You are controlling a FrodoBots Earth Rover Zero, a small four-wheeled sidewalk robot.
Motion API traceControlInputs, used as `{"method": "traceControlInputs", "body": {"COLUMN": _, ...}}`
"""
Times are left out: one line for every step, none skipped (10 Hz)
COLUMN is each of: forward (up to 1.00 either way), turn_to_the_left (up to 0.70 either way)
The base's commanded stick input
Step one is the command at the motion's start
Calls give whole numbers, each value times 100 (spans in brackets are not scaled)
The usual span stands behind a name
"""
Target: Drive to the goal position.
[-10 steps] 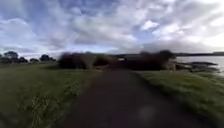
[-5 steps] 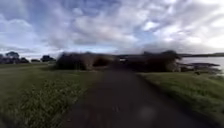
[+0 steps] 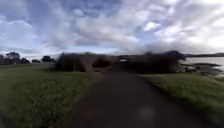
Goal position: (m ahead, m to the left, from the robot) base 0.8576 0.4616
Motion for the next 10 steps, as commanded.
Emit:
{"method": "traceControlInputs", "body": {"forward": 70, "turn_to_the_left": 0}}
{"method": "traceControlInputs", "body": {"forward": 70, "turn_to_the_left": 0}}
{"method": "traceControlInputs", "body": {"forward": 70, "turn_to_the_left": 0}}
{"method": "traceControlInputs", "body": {"forward": 70, "turn_to_the_left": 0}}
{"method": "traceControlInputs", "body": {"forward": 70, "turn_to_the_left": 0}}
{"method": "traceControlInputs", "body": {"forward": 70, "turn_to_the_left": 0}}
{"method": "traceControlInputs", "body": {"forward": 70, "turn_to_the_left": 0}}
{"method": "traceControlInputs", "body": {"forward": 70, "turn_to_the_left": 0}}
{"method": "traceControlInputs", "body": {"forward": 70, "turn_to_the_left": 0}}
{"method": "traceControlInputs", "body": {"forward": 70, "turn_to_the_left": 0}}
